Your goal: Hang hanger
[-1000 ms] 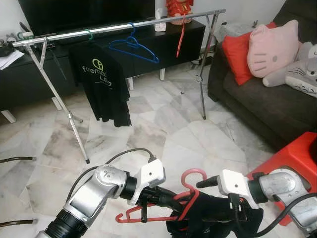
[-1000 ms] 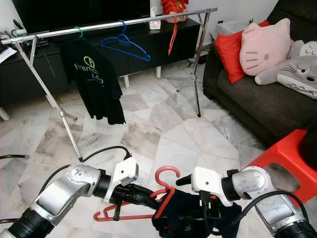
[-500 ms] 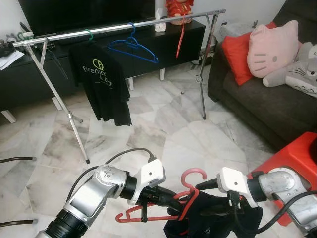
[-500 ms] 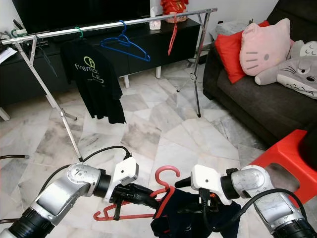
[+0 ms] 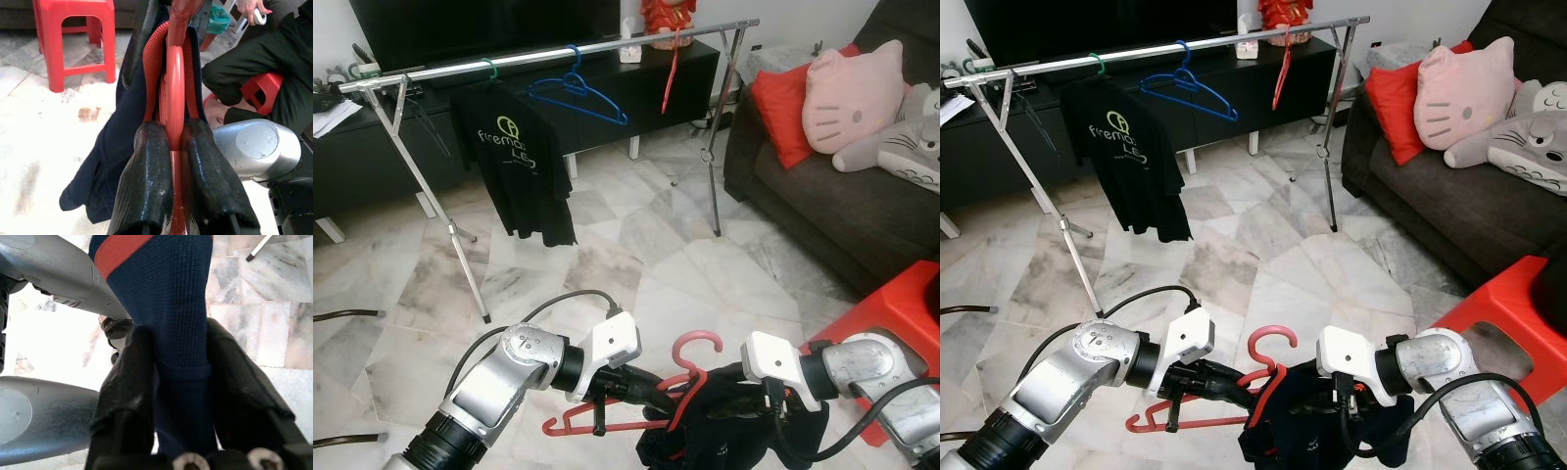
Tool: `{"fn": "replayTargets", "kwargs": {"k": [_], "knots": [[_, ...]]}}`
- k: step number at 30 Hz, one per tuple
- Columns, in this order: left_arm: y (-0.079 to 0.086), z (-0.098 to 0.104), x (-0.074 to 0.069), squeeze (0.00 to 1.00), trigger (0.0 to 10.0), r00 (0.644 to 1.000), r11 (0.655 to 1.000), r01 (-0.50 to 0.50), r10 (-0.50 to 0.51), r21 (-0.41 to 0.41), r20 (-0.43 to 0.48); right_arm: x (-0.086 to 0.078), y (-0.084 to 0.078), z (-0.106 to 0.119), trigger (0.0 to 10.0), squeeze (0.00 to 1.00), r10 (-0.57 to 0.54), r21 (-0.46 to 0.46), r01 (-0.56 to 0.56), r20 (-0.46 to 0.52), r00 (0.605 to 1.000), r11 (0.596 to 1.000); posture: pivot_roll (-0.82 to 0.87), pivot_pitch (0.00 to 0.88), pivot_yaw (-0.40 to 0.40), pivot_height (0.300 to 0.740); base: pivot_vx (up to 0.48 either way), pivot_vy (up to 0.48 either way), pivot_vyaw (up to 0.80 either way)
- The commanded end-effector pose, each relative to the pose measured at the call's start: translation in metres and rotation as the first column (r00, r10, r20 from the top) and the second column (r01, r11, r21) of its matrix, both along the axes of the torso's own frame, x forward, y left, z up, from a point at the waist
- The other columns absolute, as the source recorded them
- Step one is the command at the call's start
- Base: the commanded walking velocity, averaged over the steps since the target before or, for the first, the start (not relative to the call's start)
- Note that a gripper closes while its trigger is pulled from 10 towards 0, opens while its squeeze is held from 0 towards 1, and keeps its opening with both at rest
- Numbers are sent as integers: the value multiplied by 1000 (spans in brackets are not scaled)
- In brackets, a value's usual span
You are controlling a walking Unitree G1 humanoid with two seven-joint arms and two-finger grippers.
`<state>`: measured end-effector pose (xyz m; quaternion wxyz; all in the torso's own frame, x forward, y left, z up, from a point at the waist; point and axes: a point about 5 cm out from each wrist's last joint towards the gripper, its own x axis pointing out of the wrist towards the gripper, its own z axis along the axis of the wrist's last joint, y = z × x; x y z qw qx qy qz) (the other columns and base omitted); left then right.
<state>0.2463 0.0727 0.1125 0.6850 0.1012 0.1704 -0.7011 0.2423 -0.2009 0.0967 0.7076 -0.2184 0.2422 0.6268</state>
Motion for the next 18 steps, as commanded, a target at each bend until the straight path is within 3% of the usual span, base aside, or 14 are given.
{"fn": "replayTargets", "kwargs": {"k": [1, 18], "knots": [[-8, 11, 1, 0, 10000, 998, 998, 45, -44, -40, 43, 2, 2, 2, 0, 0, 3, 7, -3, 8, 1000, 1000, -171, 44, -12, 740, 0, 0, 0], [-10, 15, 5, 0, 10000, 997, 997, 52, -49, -61, 55, 3, 3, 3, 0, 0, 13, 9, -13, 8, 1000, 1000, -172, 26, -14, 740, 0, 0, 0]]}}
